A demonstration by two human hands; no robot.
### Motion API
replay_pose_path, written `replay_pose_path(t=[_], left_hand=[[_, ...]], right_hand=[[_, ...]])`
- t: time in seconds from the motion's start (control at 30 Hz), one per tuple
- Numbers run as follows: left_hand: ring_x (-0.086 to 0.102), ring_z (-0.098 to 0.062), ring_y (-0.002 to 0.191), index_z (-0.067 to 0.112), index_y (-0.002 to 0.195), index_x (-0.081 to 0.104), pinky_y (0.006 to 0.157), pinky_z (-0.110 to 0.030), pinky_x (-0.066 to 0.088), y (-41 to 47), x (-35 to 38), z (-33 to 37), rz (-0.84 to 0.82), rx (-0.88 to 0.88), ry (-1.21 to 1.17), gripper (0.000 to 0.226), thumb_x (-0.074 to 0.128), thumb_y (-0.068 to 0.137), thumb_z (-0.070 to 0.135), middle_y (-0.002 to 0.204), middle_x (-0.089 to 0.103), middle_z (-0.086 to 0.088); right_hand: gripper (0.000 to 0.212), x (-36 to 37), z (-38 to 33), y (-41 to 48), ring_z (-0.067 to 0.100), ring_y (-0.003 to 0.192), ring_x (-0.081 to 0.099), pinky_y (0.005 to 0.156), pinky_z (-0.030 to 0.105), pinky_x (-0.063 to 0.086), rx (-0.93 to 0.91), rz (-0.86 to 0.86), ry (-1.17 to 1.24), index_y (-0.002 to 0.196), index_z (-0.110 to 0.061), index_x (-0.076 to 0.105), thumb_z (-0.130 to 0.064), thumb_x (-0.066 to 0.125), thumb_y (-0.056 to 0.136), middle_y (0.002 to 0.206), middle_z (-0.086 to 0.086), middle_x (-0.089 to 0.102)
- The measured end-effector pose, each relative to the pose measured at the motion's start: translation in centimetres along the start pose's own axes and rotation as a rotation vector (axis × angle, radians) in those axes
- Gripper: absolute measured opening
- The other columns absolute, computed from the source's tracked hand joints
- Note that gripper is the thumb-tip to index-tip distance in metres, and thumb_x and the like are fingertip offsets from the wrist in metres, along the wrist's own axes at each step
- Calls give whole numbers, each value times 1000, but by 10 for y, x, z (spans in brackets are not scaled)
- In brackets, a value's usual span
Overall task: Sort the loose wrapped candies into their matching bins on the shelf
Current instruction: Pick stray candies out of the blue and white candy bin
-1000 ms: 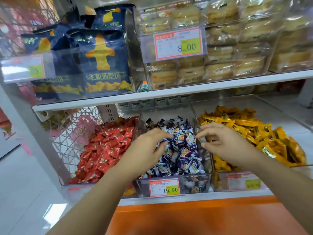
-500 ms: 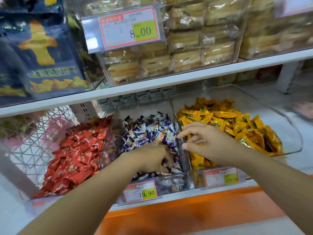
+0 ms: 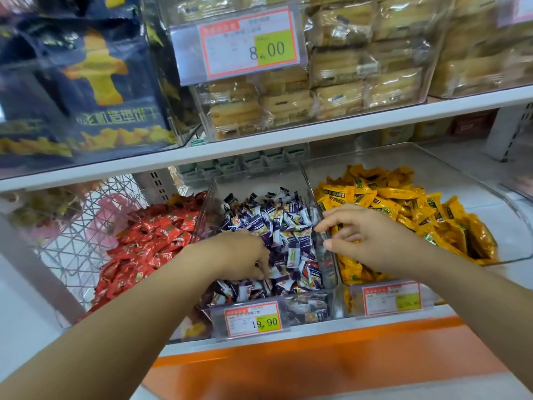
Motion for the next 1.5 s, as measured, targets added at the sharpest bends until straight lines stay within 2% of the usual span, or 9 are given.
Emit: replay_pose_path(t=[0.1, 0.2, 0.33, 0.53, 0.93, 1.03, 1.1, 1.17, 1.5], left_hand=[[55, -14, 104, 23, 107, 68, 95, -38, 46, 4, -28, 19, 253, 46, -162, 18, 56, 93, 22, 113, 62, 7], [42, -19, 125, 24, 127, 57, 104, -40, 37, 19, -31, 44, 374, 113, -126, 34, 53, 93, 25, 135, 47, 2], [9, -24, 145, 35, 142, 38, 116, -53, 13, 43, 3, 44, 156, 61, 139, 48, 47, 95, 43, 158, 14, 4], [24, -22, 139, 35, 138, 44, 116, -53, 9, 34, -3, 8, 127, -32, 245, 44, 36, 98, 50, 153, 25, 6], [16, -18, 143, 38, 127, 56, 114, -58, 1, -2, 3, -35, -5, -200, 209, 35, 41, 97, 47, 152, 28, 12], [33, -22, 135, 33, 116, 64, 114, -54, 17, -1, -19, -18, 124, -168, 178, 29, 45, 96, 39, 139, 46, 7], [51, -19, 118, 30, 115, 66, 103, -42, 40, 5, -37, 3, 318, -78, 80, 26, 49, 95, 29, 126, 57, 6], [59, -19, 106, 27, 118, 65, 92, -38, 49, 19, -32, 16, 319, -32, -64, 28, 51, 94, 21, 122, 62, 4], [52, -22, 117, 28, 139, 45, 91, -37, 46, 62, -1, 13, 242, 12, -151, 52, 59, 90, 17, 137, 48, 3]], right_hand=[[22, 0, 0, 0, -1, 91, 60, 77, 10, 47, -5, 3, 18, 92, -46, 56, -26, 63, 87, 115, -23, 41], [22, -1, 0, 1, 1, 92, 60, 80, 13, 48, -7, 7, 25, 93, -45, 57, -25, 64, 87, 114, -23, 42], [19, -1, 1, 1, 2, 92, 61, 83, 15, 49, -5, 6, 19, 96, -41, 59, -25, 63, 87, 118, -19, 42], [20, -1, 3, 1, -1, 88, 62, 80, 11, 48, -12, 0, 40, 97, -42, 59, -26, 64, 87, 114, -24, 42], [22, 0, 3, 1, 0, 89, 63, 80, 12, 49, -5, 8, 48, 94, -44, 58, -24, 64, 87, 116, -22, 42], [22, 0, 3, 2, 0, 89, 63, 78, 11, 49, -5, 3, 52, 93, -44, 59, -24, 65, 86, 113, -26, 42], [23, 0, 3, 3, -1, 89, 62, 78, 11, 49, -7, 4, 61, 91, -45, 59, -24, 65, 86, 112, -29, 42], [23, 0, 3, 4, -1, 88, 62, 78, 12, 50, -8, 6, 61, 90, -46, 59, -24, 66, 85, 111, -30, 42], [23, -2, 4, 5, -1, 86, 63, 80, 11, 50, -26, 4, 77, 89, -45, 59, -24, 67, 84, 112, -27, 44]])
Point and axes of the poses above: each hand's wrist, its own y-axis towards the middle knuckle, its own x-axis out of the palm, z = x × y, the point moved 9 cm from there along y, towards the middle knuckle
